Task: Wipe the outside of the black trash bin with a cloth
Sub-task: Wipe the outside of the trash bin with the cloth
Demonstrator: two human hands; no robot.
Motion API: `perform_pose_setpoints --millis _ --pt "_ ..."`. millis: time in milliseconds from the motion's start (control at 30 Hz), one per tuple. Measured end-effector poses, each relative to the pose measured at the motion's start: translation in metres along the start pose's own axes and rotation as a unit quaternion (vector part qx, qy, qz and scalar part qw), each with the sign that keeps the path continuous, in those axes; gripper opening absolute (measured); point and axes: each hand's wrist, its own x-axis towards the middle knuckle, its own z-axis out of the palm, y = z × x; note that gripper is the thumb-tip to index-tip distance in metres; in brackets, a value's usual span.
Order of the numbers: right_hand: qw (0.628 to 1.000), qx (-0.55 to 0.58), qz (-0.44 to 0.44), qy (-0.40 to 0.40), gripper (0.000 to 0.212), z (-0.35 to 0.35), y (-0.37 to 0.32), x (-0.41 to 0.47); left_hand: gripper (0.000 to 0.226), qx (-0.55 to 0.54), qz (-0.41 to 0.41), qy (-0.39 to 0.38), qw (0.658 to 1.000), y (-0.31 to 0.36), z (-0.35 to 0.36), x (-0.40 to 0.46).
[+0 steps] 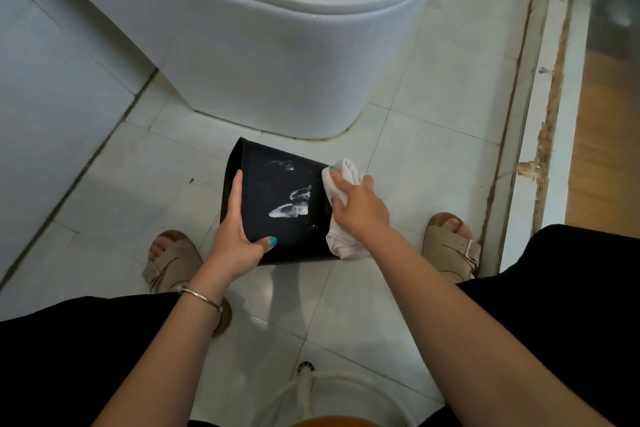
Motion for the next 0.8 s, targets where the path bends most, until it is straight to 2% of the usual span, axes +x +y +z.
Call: perform_pose_setpoints --millis 167,367,500,667,800 --pt "1.000 0.008 0.023 -0.012 0.054 0.014 0.002 -0.037 0.119 0.021 0.010 -0.004 1.000 0.008 0.005 0.001" --pt "0.999 -0.012 0.044 -0.007 0.053 -0.009 -0.009 0.005 0.120 0.020 0.007 -0.038 0.999 0.008 -0.002 0.002" --pt "0.998 -0.064 0.015 -0.025 0.055 -0.027 -0.017 0.024 0.119 0.023 0.001 -0.034 0.999 0.007 -0.001 0.001" --pt "0.998 -0.053 0.002 -0.022 0.056 -0.011 -0.017 -0.005 0.120 0.038 0.009 -0.016 0.999 0.010 0.001 0.002" --pt "0.998 -0.026 0.016 -0.051 0.055 0.005 -0.004 -0.040 0.119 0.043 0.009 -0.014 0.999 0.011 0.003 0.006"
